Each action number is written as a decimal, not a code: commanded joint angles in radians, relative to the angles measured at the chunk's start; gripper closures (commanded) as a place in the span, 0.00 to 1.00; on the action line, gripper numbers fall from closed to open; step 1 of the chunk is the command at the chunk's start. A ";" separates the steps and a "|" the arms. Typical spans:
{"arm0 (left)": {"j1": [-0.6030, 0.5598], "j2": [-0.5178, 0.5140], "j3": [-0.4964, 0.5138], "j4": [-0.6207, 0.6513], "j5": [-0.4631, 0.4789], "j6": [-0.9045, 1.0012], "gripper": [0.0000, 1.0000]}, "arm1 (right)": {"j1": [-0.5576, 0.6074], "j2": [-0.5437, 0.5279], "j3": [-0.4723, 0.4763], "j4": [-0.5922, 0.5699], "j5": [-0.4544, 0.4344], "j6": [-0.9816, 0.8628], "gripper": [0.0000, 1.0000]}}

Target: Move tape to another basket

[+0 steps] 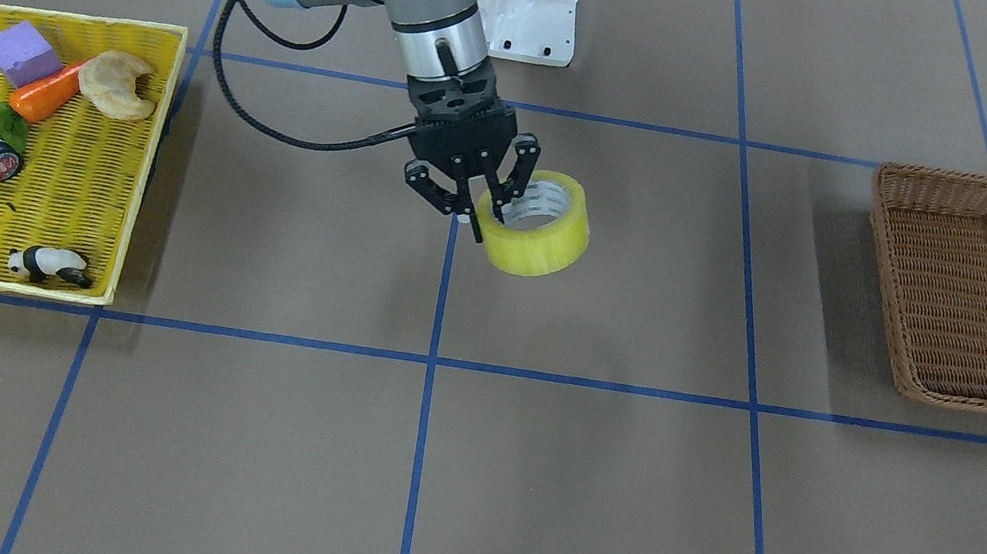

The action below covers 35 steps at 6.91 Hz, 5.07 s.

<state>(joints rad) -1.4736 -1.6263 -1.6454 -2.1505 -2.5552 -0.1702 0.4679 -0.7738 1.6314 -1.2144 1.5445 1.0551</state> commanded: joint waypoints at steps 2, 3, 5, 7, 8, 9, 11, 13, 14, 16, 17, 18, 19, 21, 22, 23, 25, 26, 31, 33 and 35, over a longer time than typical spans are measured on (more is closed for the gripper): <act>0.133 -0.065 -0.004 -0.315 -0.022 -0.488 0.02 | -0.086 0.091 -0.051 0.001 -0.099 0.036 1.00; 0.182 -0.087 -0.001 -0.398 -0.045 -0.587 0.02 | -0.101 0.131 -0.091 0.001 -0.115 0.036 1.00; 0.283 -0.140 -0.002 -0.529 -0.062 -0.731 0.02 | -0.141 0.165 -0.120 0.003 -0.168 0.036 1.00; 0.335 -0.188 0.004 -0.583 -0.062 -0.782 0.02 | -0.156 0.177 -0.120 0.003 -0.182 0.036 1.00; 0.369 -0.204 0.004 -0.612 -0.065 -0.784 0.02 | -0.158 0.185 -0.120 0.003 -0.182 0.036 1.00; 0.404 -0.213 0.004 -0.647 -0.065 -0.787 0.02 | -0.161 0.186 -0.120 0.021 -0.184 0.036 1.00; 0.429 -0.219 -0.002 -0.675 -0.065 -0.804 0.02 | -0.172 0.186 -0.127 0.073 -0.184 0.036 1.00; 0.467 -0.219 -0.004 -0.733 -0.065 -0.878 0.02 | -0.176 0.188 -0.127 0.075 -0.214 0.036 1.00; 0.476 -0.219 -0.001 -0.782 -0.063 -0.932 0.02 | -0.178 0.189 -0.124 0.076 -0.218 0.036 1.00; 0.489 -0.218 0.003 -0.790 -0.062 -0.933 0.03 | -0.186 0.179 -0.127 0.153 -0.218 0.036 1.00; 0.489 -0.218 0.006 -0.799 -0.062 -0.933 0.14 | -0.186 0.177 -0.127 0.154 -0.218 0.034 1.00; 0.489 -0.218 0.009 -0.801 -0.062 -0.933 0.33 | -0.187 0.174 -0.125 0.157 -0.218 0.034 1.00; 0.489 -0.218 0.007 -0.802 -0.063 -0.933 0.62 | -0.189 0.172 -0.125 0.157 -0.218 0.034 1.00; 0.489 -0.216 0.016 -0.825 -0.062 -0.933 1.00 | -0.189 0.166 -0.117 0.197 -0.221 0.036 0.18; 0.489 -0.216 0.018 -0.833 -0.060 -0.933 1.00 | -0.189 0.127 -0.113 0.275 -0.242 0.036 0.01; 0.489 -0.216 0.019 -0.833 -0.059 -0.933 1.00 | -0.189 0.110 -0.111 0.292 -0.245 0.037 0.00; 0.489 -0.216 0.030 -0.833 -0.056 -0.931 1.00 | -0.190 0.064 -0.038 0.292 -0.245 0.039 0.00; 0.489 -0.216 0.036 -0.833 -0.054 -0.931 1.00 | -0.202 -0.003 0.063 0.292 -0.244 0.039 0.00; 0.454 -0.199 0.052 -0.836 -0.054 -1.007 1.00 | 0.043 -0.120 0.110 0.128 -0.082 0.042 0.01; 0.386 -0.160 0.050 -0.848 -0.056 -1.037 1.00 | 0.293 -0.186 0.094 -0.016 0.169 0.008 0.00; 0.308 -0.081 0.052 -0.851 -0.065 -1.031 1.00 | 0.473 -0.274 0.085 -0.065 0.378 -0.163 0.00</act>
<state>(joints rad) -1.1236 -1.7545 -1.5944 -2.9992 -2.6159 -1.2043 0.8345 -0.9993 1.7221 -1.2386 1.7981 0.9789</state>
